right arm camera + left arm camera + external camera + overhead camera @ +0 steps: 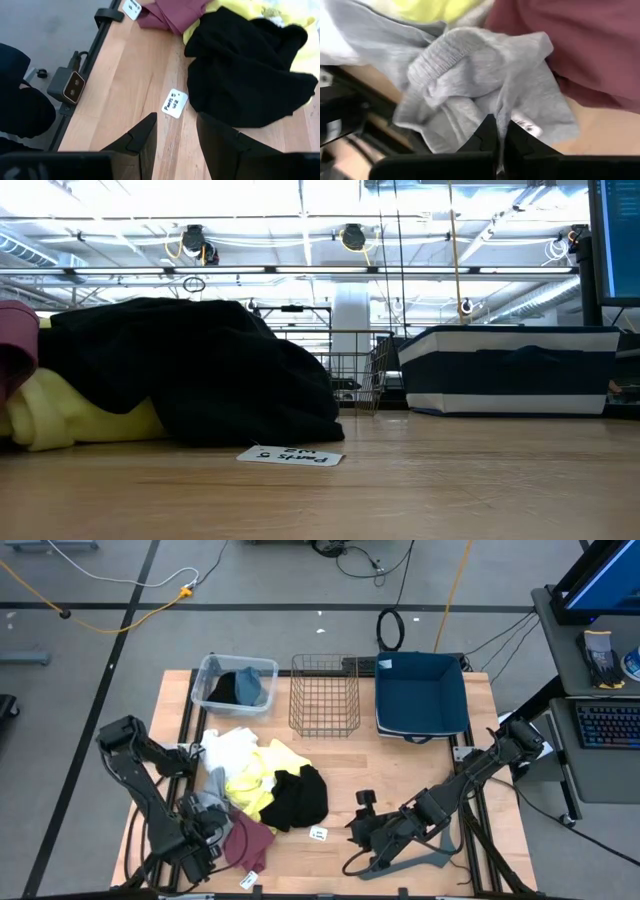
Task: Pick & Place Cloths
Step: Put the gray boxer into the gold wire basket
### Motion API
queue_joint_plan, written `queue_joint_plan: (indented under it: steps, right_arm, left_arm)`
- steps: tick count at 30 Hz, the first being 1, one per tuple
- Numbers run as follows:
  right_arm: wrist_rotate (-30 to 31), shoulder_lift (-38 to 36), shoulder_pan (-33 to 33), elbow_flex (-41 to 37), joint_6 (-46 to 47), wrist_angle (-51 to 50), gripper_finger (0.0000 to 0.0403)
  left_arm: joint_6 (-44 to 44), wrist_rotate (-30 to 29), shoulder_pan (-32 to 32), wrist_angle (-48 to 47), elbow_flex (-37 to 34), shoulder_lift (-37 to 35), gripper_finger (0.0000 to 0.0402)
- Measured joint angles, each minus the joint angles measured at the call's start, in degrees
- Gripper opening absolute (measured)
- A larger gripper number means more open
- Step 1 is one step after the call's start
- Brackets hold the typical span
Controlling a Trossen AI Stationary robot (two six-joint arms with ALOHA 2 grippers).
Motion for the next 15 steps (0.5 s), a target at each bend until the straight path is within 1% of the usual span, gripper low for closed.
queue_joint_plan:
  steps: [3, 7, 12, 15]
  right_arm:
    - [0.0, 0.0, 0.0, 0.0, -1.5, 1.4, 0.013]
    - [0.0, 0.0, 0.0, 0.0, -4.6, 3.1, 0.013]
    - [0.0, 0.0, 0.0, 0.0, -10.7, 6.3, 0.013]
    - [0.0, 0.0, -0.1, 0.0, -14.8, 8.8, 0.013]
  left_arm:
    - [0.0, -1.2, 0.0, -5.5, 5.6, 0.0, 0.0001]
    - [0.0, -5.3, 0.0, -11.3, 12.7, 0.0, 0.0001]
    - [3.2, -12.6, -0.1, -11.9, 19.4, -0.2, 0.0001]
    - [4.6, -16.0, -0.1, -11.9, 22.4, -0.2, 0.0]
